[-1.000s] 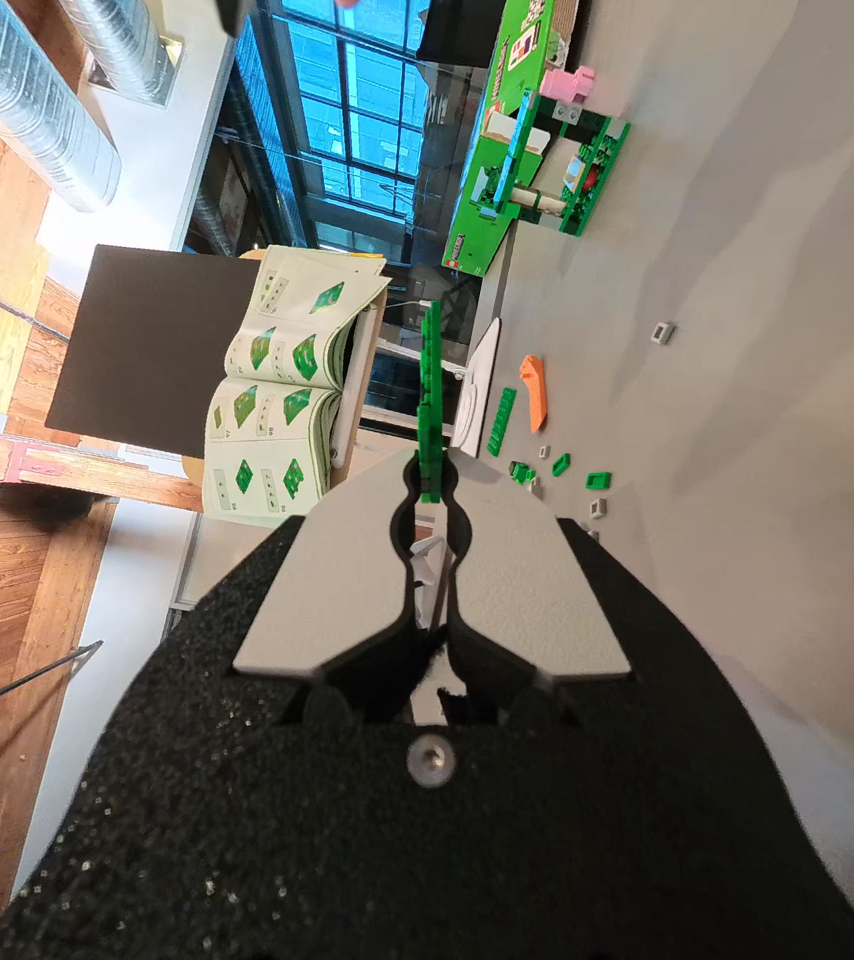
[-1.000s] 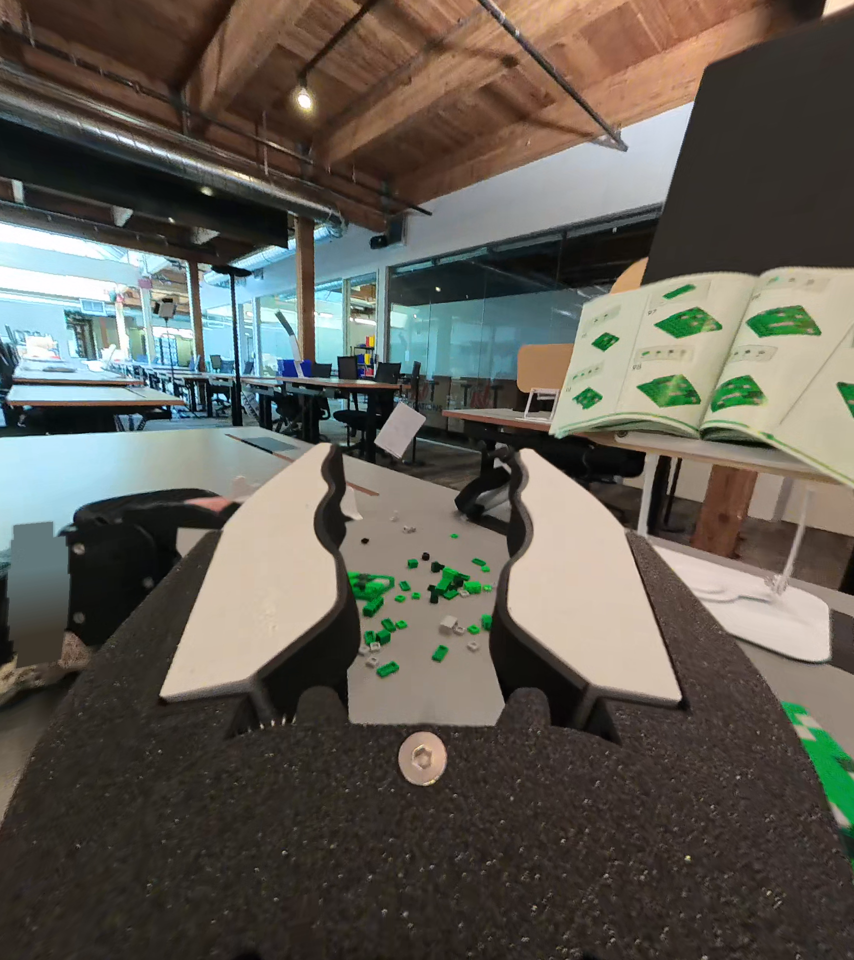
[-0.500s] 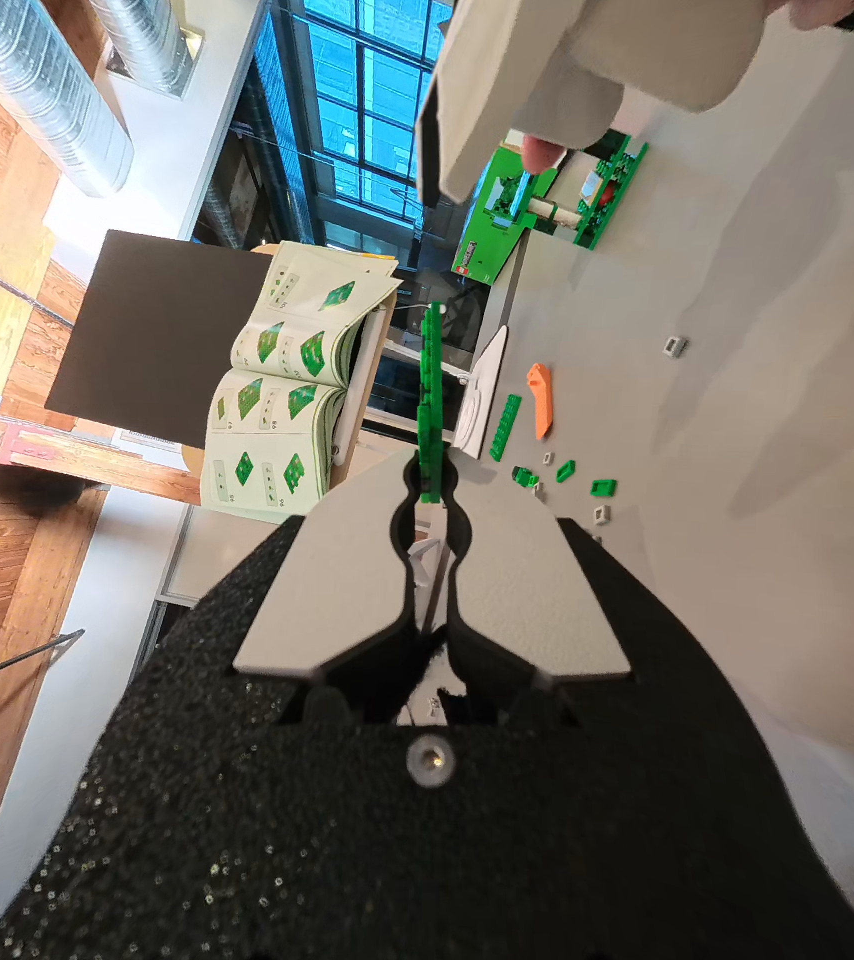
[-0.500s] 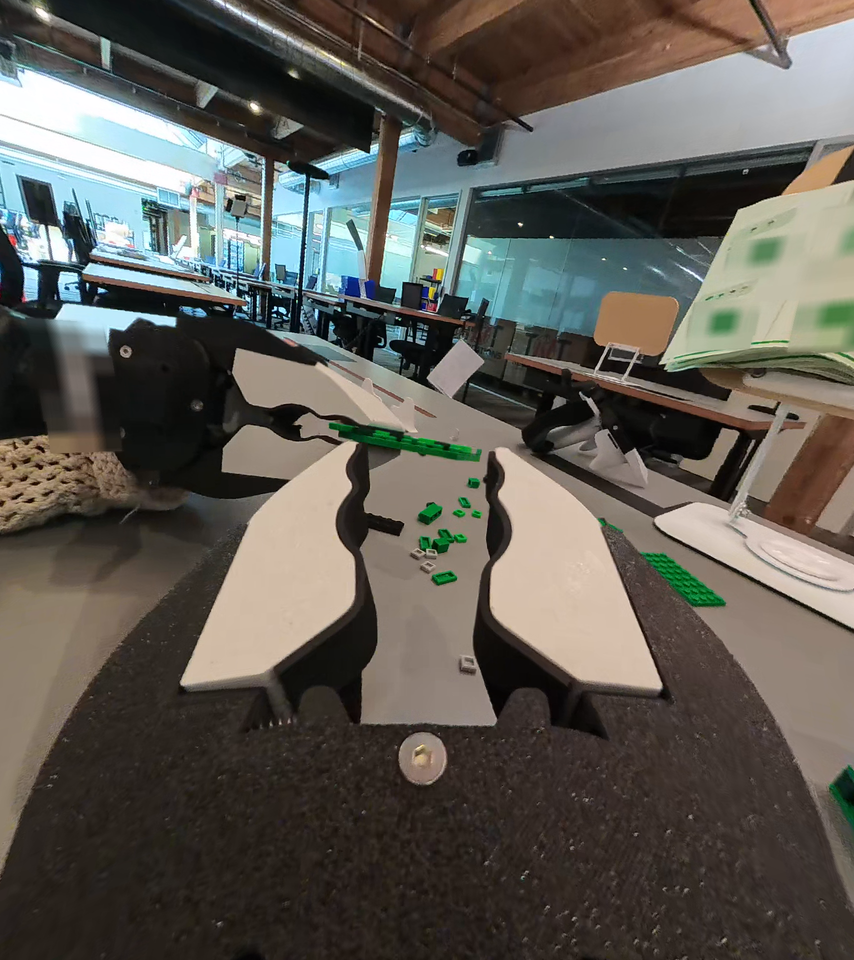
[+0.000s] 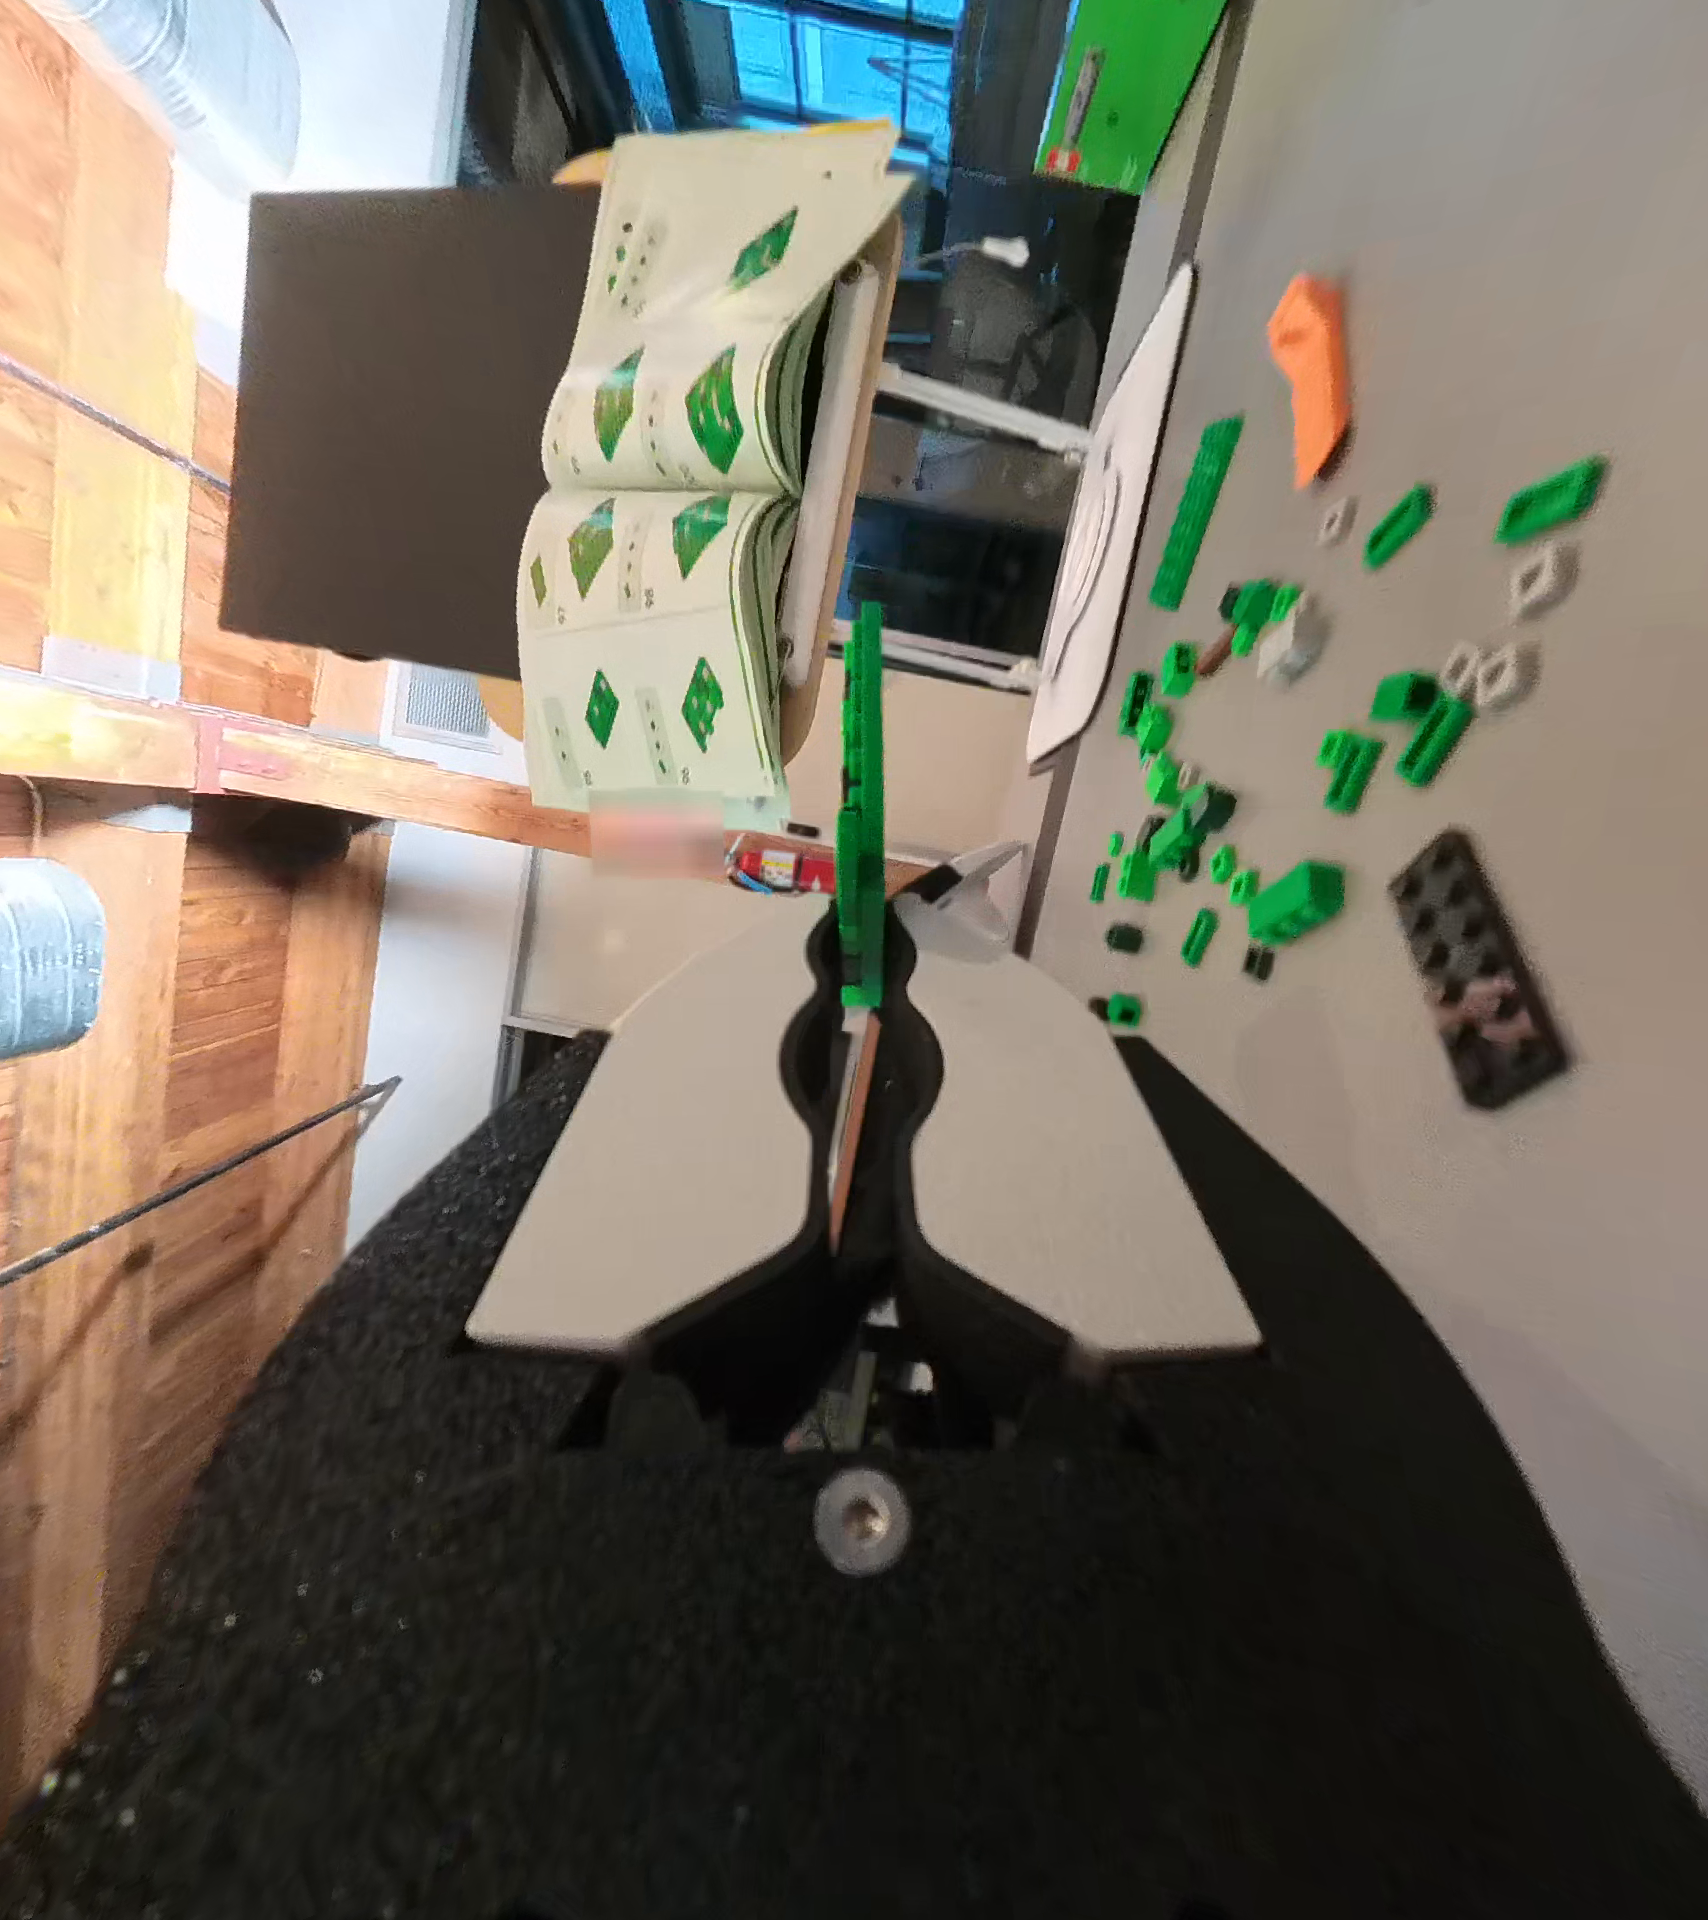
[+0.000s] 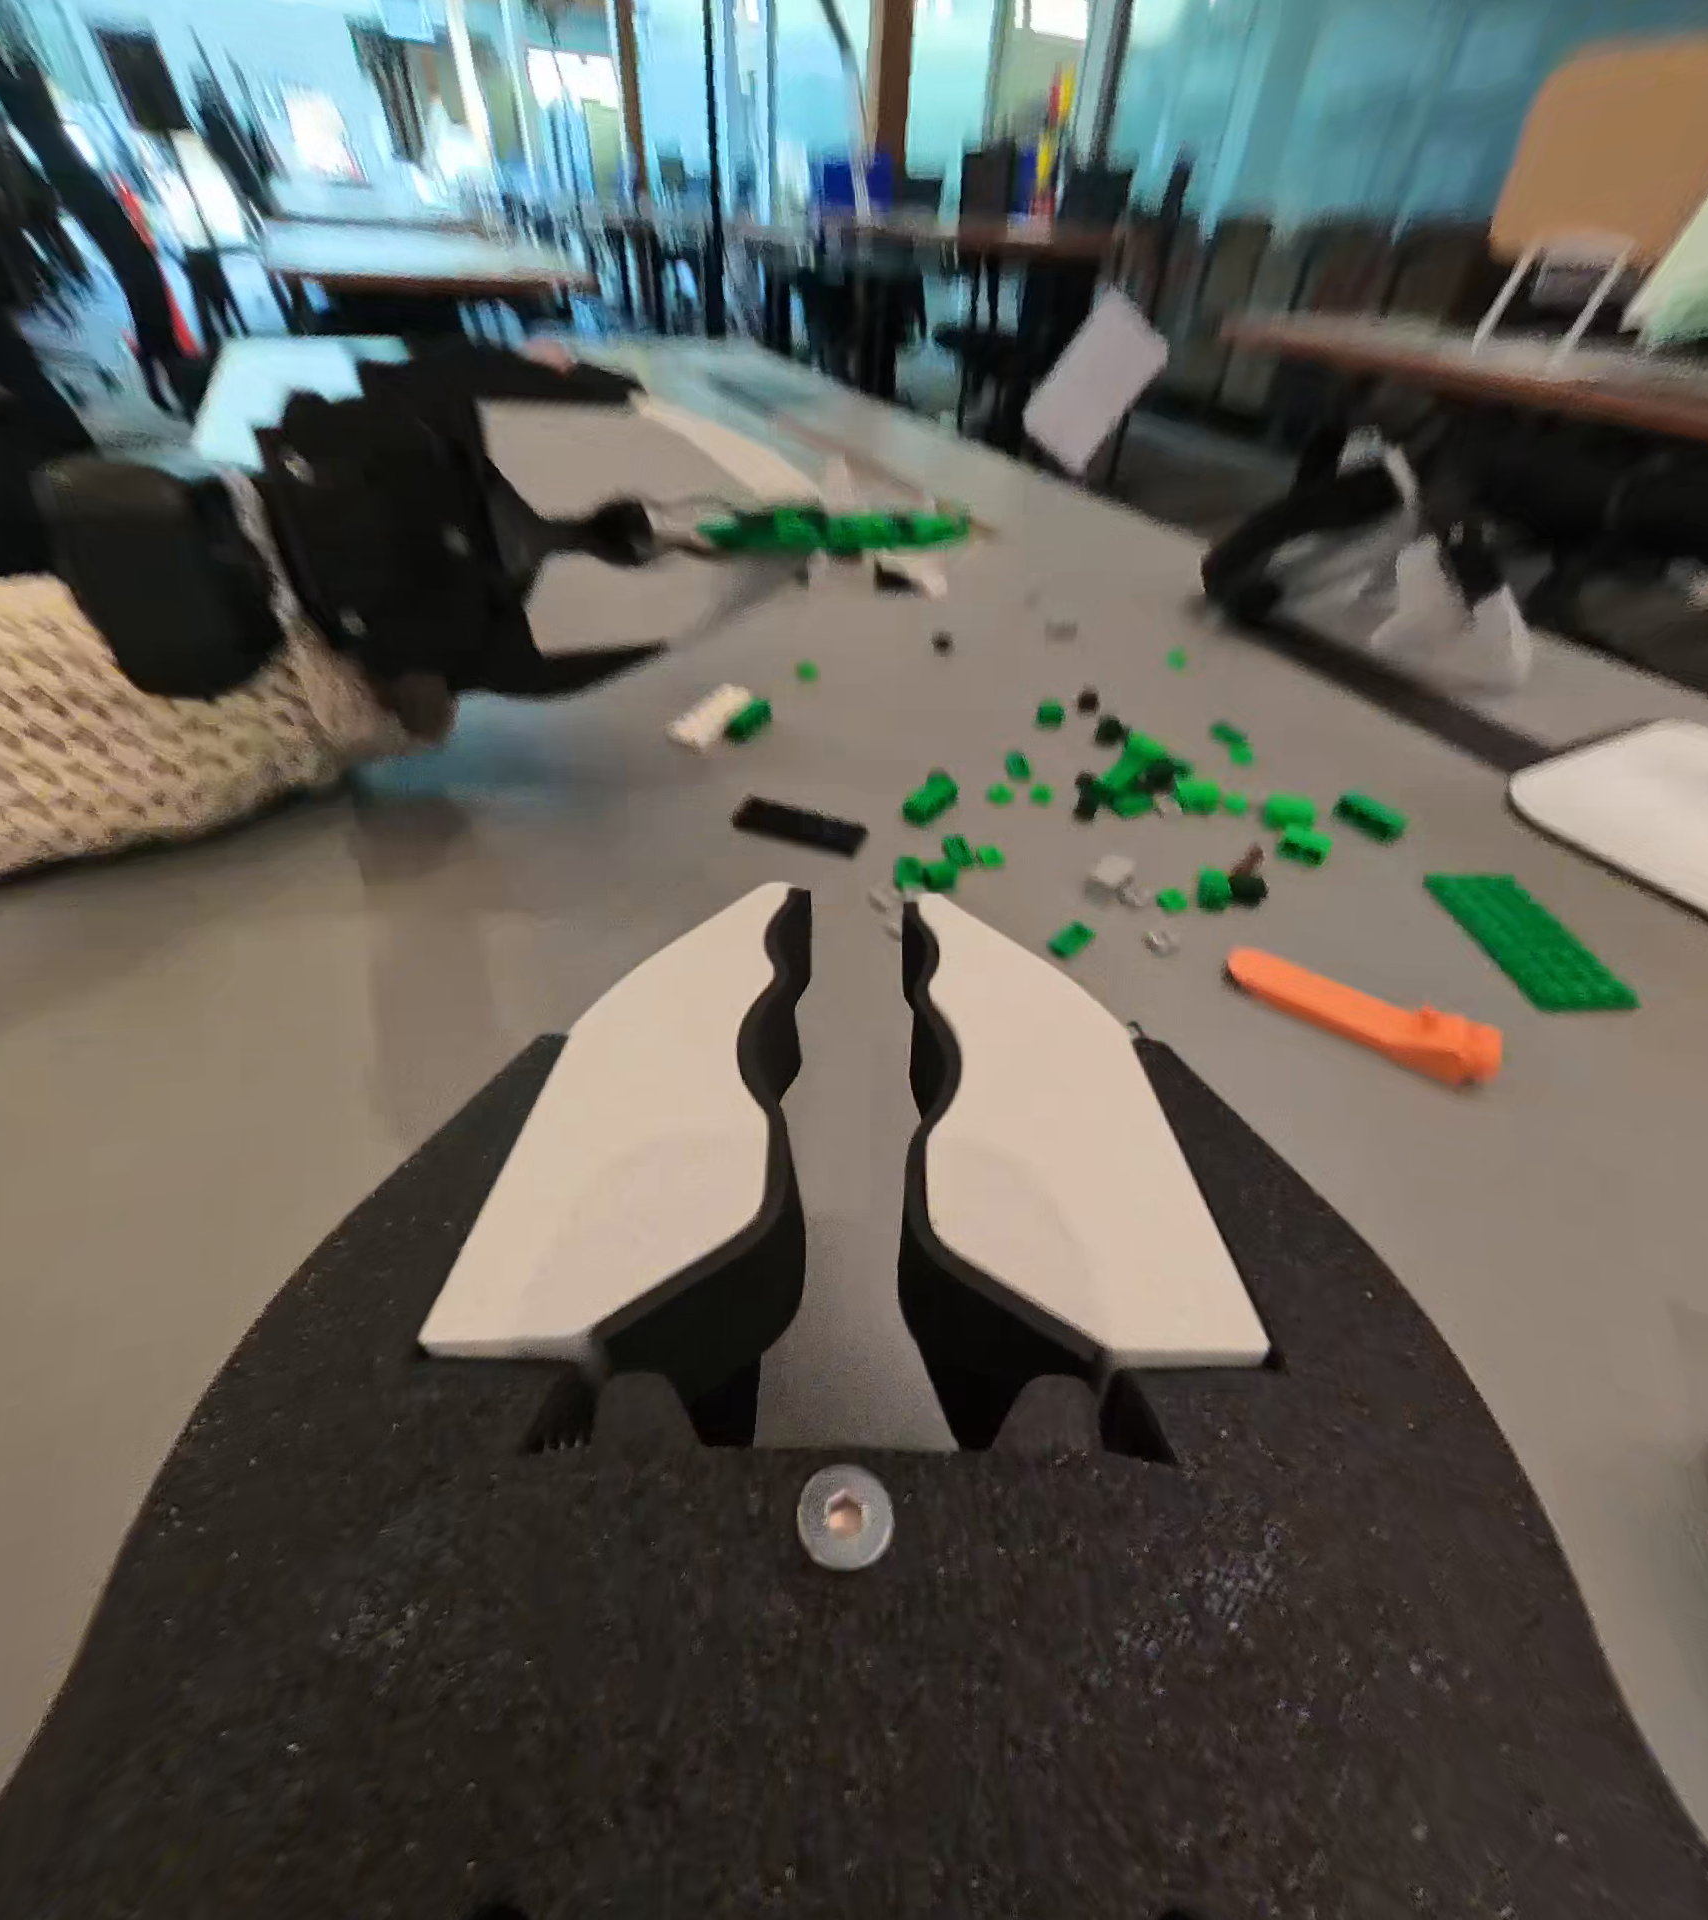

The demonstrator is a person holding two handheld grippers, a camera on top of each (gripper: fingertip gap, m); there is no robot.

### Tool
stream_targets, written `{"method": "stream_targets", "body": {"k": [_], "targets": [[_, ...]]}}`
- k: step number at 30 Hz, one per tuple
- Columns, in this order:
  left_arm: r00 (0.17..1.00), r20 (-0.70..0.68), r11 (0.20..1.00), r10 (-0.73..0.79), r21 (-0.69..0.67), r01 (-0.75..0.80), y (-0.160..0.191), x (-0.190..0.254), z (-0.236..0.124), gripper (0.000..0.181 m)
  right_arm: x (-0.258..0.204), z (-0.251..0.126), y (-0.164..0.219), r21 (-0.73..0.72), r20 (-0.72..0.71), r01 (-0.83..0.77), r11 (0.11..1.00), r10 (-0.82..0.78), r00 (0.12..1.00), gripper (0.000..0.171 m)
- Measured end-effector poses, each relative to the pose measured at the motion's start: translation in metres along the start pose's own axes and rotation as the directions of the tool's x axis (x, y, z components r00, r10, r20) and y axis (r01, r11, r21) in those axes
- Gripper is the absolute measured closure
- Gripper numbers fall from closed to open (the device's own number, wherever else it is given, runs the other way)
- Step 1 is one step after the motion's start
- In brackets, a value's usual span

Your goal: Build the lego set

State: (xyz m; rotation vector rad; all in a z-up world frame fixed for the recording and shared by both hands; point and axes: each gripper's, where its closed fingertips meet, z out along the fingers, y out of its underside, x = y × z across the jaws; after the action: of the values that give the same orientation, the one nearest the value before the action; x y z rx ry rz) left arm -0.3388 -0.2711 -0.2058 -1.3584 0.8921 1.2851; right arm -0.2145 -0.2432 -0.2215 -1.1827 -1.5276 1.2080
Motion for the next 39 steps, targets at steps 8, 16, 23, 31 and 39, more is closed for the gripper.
{"method": "stream_targets", "body": {"k": [8,16,23,31,39], "targets": [[1.0,-0.016,1.0,-0.013,-0.015,0.012,0.02,-0.007,-0.001,0.175,0.048,0.023,0.028,-0.327,0.057,-0.04,0.944,0.062,0.996,0.158],[0.998,-0.068,1.0,-0.001,0.028,0.003,0.014,0.001,0.001,0.175,0.038,0.032,0.07,-0.578,0.379,0.242,0.779,-0.006,0.925,0.156],[0.996,-0.083,0.989,0.041,0.149,-0.028,-0.027,0.003,-0.005,0.175,0.026,0.017,0.078,-0.547,0.477,0.334,0.768,-0.042,0.878,0.151],[0.986,-0.137,0.974,0.094,0.217,-0.063,-0.049,0.018,-0.008,0.175,0.022,0.015,0.081,-0.539,0.495,0.46,0.706,-0.177,0.851,0.162],[0.986,-0.129,0.97,0.101,0.232,-0.069,-0.054,0.016,-0.01,0.175,0.026,0.013,0.041,-0.419,0.38,0.853,0.311,-0.793,0.476,0.159]]}}
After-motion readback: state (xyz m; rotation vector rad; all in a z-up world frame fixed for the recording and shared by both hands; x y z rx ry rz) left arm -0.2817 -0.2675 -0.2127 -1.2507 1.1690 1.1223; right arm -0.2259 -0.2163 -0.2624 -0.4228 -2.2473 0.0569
